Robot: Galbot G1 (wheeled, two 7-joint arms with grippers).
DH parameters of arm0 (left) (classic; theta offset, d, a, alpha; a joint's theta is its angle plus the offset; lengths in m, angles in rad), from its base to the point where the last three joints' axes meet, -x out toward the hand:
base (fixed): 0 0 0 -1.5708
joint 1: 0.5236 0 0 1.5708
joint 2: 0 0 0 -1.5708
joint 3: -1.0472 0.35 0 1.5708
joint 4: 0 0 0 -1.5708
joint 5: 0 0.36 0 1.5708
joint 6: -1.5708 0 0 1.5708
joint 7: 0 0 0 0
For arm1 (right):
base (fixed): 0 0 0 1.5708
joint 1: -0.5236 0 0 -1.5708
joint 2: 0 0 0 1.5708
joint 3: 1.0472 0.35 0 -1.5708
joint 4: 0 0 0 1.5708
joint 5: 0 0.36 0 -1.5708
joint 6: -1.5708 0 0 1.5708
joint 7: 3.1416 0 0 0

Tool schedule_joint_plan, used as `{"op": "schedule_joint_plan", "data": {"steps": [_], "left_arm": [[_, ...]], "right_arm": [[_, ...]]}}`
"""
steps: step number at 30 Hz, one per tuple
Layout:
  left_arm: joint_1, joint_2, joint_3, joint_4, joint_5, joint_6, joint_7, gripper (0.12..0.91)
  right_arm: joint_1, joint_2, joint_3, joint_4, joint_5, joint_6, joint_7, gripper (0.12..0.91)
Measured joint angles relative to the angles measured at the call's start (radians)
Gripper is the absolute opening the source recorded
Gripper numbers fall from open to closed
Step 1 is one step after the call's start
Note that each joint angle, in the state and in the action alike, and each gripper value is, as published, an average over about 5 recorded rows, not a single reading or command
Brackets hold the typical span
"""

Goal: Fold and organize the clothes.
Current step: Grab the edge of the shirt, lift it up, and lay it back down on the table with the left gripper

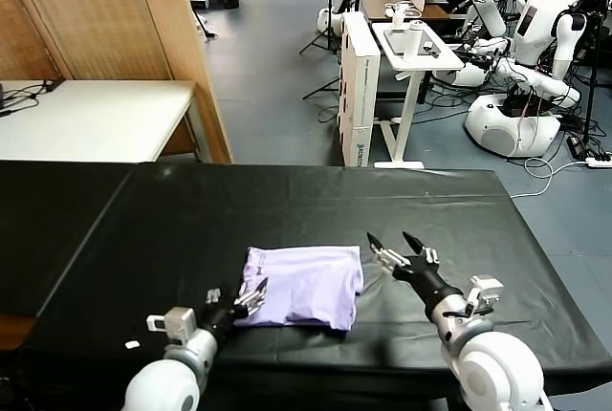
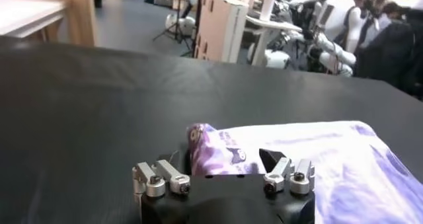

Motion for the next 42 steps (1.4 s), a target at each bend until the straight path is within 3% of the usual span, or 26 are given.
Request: {"op": "schedule_joint_plan", "data": {"steps": [16, 19, 25, 28, 30, 34, 42], "left_arm": [[-0.026, -0.020, 0.022, 0.007, -0.049, 0.023, -0.005, 0.895], [-0.029, -0.010, 0.013, -0.001, -0.045, 0.025, -0.005, 0.800], [-0.035, 0.016, -0.020, -0.028, 0.003, 0.031, -0.009, 0.431], [-0.040, 0.037, -0.047, -0.049, 0.058, 0.045, -0.022, 0.246], [-0.045, 0.053, -0.070, -0.064, 0.101, 0.054, -0.027, 0.186], [-0.054, 0.094, -0.135, -0.089, 0.220, 0.046, 0.000, 0.186], [-0.086, 0.233, -0.306, -0.132, 0.683, -0.089, 0.058, 0.180]], "right_arm": [[-0.082, 0.019, 0.000, 0.074, -0.003, 0.002, -0.001, 0.907], [-0.094, 0.022, 0.003, 0.084, -0.005, 0.002, 0.000, 0.907], [-0.109, 0.036, 0.002, 0.093, -0.009, 0.002, 0.000, 0.907], [-0.113, 0.039, 0.005, 0.094, -0.010, 0.002, 0.000, 0.907], [-0.115, 0.040, 0.009, 0.094, -0.010, 0.002, 0.001, 0.907], [-0.115, 0.040, 0.019, 0.095, -0.008, 0.002, 0.001, 0.907], [-0.109, 0.037, 0.028, 0.091, -0.002, 0.004, 0.002, 0.907]]}}
